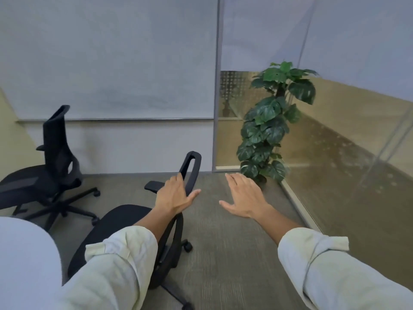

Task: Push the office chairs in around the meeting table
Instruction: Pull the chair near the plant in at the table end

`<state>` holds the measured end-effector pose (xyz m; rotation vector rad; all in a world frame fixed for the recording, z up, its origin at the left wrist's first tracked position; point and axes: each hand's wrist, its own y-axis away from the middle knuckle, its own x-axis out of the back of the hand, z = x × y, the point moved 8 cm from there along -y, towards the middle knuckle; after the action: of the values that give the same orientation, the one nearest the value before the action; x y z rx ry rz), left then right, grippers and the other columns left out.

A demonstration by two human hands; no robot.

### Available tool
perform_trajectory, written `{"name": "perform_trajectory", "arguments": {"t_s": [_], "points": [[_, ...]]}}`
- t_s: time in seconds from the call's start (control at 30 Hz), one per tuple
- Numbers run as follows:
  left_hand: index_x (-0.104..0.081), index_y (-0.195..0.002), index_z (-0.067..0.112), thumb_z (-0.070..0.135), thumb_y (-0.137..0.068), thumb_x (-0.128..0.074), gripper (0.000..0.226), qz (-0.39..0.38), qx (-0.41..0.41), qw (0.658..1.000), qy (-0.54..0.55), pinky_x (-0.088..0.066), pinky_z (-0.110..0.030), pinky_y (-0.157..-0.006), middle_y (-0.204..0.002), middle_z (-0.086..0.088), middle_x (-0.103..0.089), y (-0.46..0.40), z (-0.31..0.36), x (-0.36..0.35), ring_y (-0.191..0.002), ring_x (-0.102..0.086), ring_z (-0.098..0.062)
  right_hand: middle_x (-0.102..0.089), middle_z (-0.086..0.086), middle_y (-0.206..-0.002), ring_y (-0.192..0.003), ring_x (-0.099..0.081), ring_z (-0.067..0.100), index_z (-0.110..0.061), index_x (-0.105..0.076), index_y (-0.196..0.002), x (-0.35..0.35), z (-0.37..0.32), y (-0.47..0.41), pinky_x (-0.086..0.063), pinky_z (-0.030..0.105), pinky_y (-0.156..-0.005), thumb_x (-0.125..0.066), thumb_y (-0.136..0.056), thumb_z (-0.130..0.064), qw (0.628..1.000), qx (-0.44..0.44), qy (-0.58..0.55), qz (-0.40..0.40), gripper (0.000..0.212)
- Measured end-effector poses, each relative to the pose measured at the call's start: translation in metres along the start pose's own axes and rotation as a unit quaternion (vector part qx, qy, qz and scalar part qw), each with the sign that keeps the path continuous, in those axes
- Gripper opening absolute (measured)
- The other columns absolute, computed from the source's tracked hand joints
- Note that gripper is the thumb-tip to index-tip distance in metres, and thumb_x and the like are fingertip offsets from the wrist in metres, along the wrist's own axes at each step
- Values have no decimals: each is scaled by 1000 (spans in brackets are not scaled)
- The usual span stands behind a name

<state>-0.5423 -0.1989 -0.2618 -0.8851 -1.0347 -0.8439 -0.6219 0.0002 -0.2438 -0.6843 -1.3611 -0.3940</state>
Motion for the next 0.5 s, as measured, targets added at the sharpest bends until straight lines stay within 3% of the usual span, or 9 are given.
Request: {"name": "perform_trajectory", "arguments": {"t_s": [0.13,0.23,0.37,0.5], "points": [[-51,-115,7,74,-81,-57,76,-165,72,984,-6,-45,-36,-68,-107,-11,-61,-40,-12,-49,-93,-61,-29,-32,14,-156,-144,-26,29,-7,-17,-155,-32,4,-73,-27,42,-118,-52,-92,-52,997,60,-24,-39,85],[-60,-111,4,59,-84,-65,62,-272,107,956,3,-45,-33,-66,-89,-5,-60,-46,-23,-75,-82,-60,-24,-25,13,-160,-148,-20,28,-9,-14,-156,-57,2,-117,-22,42,-120,-55,-94,-38,991,102,-43,-81,80],[-58,-91,11,32,-89,-63,21,-302,183,929,106,-51,-31,-63,-76,-4,-64,-41,-41,-91,-67,-64,-19,-22,11,-162,-148,-18,27,-12,-15,-156,-83,-4,-167,-21,42,-120,-59,-92,-32,977,169,-65,-108,80],[-52,-85,18,30,-92,-62,18,-250,290,899,213,-47,-28,-48,-63,-3,-65,-22,-45,-100,-43,-59,-13,-24,8,-162,-148,-19,28,-18,-22,-155,-105,-6,-200,-23,44,-120,-61,-90,-36,958,255,-53,-122,78]]}}
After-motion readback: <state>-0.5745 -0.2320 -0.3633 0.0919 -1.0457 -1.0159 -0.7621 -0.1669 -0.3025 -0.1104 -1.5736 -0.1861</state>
